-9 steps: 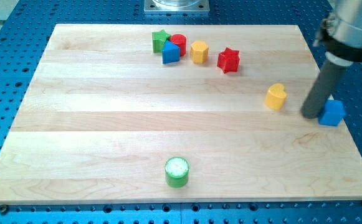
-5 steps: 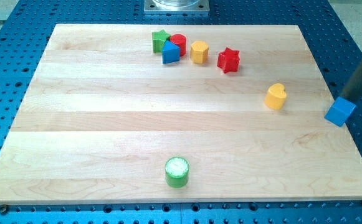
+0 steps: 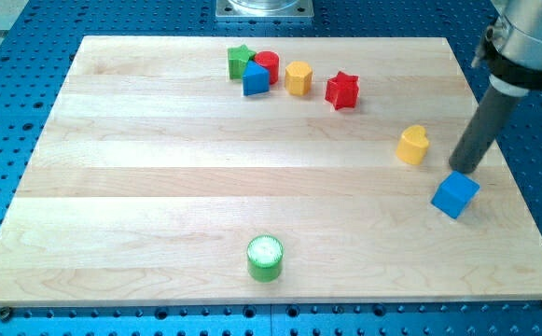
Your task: Move the yellow heart into the blue cube
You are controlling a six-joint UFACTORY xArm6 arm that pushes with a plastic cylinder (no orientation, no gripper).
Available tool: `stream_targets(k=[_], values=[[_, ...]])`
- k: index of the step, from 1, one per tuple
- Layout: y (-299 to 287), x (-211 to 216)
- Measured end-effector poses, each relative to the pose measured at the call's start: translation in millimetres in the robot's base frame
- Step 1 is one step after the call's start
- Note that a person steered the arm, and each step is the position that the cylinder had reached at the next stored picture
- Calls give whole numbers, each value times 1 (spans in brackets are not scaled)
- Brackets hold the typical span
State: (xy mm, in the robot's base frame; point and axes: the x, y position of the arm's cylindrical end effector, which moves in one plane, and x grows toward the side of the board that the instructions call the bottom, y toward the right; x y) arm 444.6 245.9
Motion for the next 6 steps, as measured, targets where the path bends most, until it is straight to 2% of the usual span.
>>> stream_targets(k=[1, 2, 3, 4, 6], values=[[0, -66], [-38, -108], [-70, -103], [-70, -64], [-46, -42]])
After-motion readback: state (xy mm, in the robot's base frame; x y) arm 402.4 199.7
